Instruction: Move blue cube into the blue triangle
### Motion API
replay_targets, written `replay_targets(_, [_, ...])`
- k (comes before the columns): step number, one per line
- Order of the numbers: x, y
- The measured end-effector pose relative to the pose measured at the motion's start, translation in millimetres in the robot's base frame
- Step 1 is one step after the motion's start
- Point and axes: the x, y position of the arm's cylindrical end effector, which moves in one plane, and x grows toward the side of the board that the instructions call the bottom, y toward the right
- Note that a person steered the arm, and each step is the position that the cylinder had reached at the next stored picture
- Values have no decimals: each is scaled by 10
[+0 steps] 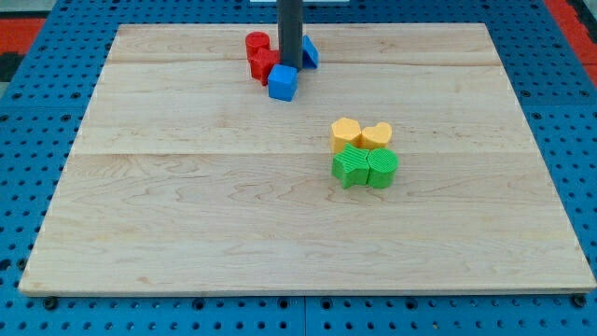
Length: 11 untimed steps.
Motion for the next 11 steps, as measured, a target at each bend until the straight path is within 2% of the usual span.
replay_targets(1, [0, -8])
replay_targets(3, [-2, 693])
replay_targets(4, [-518, 782])
replay_targets(5, [-777, 439])
replay_targets(8, [456, -150])
replay_targets(10, [1710, -552])
replay_targets(11, [2209, 14])
